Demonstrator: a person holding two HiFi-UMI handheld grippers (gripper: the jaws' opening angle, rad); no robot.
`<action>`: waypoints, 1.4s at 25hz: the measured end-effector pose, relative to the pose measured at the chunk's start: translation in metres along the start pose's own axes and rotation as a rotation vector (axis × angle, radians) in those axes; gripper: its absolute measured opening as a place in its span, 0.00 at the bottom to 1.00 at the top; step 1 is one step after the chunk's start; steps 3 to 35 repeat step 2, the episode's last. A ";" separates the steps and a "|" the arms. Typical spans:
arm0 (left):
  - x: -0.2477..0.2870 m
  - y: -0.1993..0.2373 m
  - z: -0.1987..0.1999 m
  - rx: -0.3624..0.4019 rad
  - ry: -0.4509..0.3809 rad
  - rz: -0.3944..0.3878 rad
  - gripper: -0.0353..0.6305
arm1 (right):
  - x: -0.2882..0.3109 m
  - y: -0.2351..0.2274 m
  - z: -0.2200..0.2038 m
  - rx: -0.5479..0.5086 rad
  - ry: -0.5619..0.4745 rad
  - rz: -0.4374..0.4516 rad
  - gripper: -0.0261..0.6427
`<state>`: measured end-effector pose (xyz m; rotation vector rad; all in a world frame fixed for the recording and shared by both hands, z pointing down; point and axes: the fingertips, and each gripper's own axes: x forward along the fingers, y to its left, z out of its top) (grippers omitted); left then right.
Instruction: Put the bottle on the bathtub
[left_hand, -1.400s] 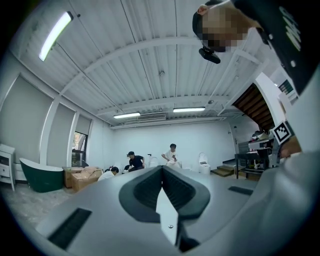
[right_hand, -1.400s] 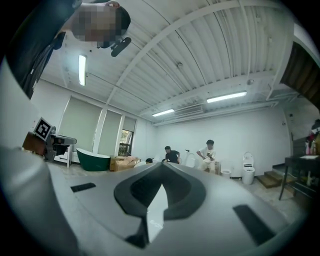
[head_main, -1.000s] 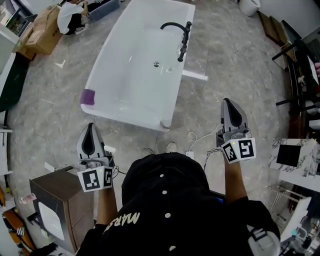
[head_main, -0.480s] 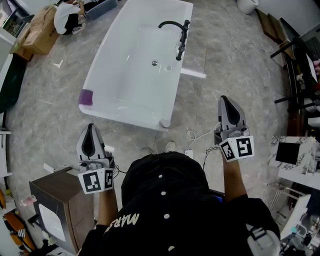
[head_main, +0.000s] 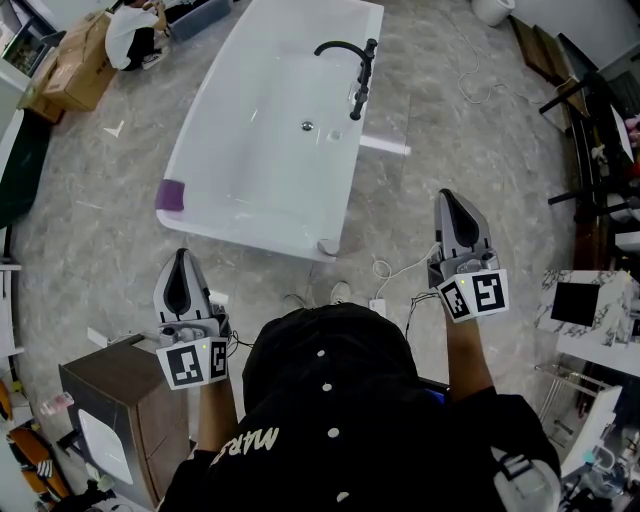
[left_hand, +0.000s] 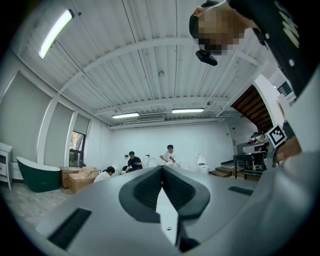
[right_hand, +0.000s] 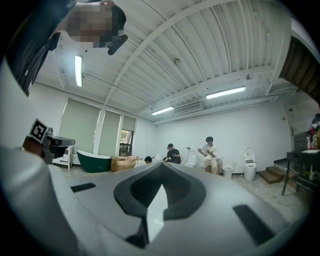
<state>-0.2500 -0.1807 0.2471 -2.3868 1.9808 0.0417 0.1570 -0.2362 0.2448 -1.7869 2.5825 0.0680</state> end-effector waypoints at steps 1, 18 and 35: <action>0.000 0.000 0.001 0.003 0.000 0.001 0.07 | 0.000 0.000 0.001 -0.001 0.000 0.001 0.04; 0.000 -0.001 0.001 0.005 0.000 0.002 0.07 | 0.000 -0.001 0.001 -0.002 -0.001 0.003 0.04; 0.000 -0.001 0.001 0.005 0.000 0.002 0.07 | 0.000 -0.001 0.001 -0.002 -0.001 0.003 0.04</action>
